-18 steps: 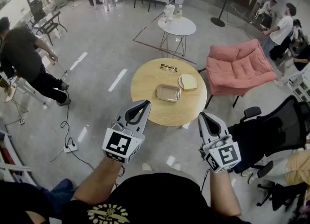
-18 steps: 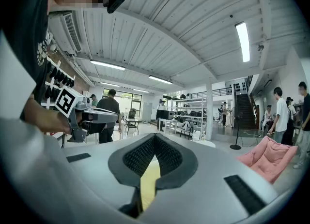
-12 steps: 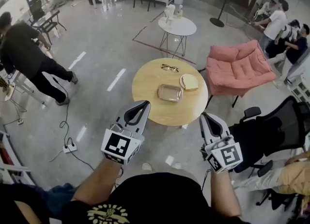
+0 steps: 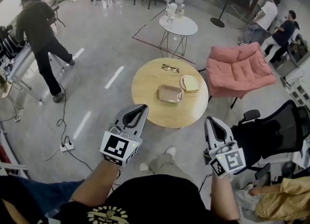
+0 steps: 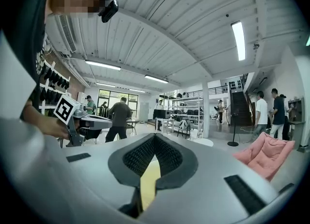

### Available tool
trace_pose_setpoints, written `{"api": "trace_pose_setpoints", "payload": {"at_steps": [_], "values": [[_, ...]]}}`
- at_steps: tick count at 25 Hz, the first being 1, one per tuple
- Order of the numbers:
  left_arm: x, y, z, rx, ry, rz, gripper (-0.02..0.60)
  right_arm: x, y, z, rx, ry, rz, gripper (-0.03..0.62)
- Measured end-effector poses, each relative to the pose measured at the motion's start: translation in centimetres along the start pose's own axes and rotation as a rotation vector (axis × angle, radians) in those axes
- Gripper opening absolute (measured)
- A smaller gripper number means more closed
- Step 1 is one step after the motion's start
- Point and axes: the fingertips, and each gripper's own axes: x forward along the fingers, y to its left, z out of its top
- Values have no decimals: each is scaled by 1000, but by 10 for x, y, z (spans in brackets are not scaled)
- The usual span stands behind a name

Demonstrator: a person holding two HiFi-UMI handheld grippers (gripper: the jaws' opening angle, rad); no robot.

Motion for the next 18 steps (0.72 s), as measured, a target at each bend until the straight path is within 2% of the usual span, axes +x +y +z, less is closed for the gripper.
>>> {"api": "trace_pose_setpoints", "payload": {"at_steps": [9,18], "values": [[30,24,-8,-2,30,35,18,36,-30,-6,24,13,18,15],[82,34,-10,-18,53,29,18,66,-74,-19,64,28,26,15]]}}
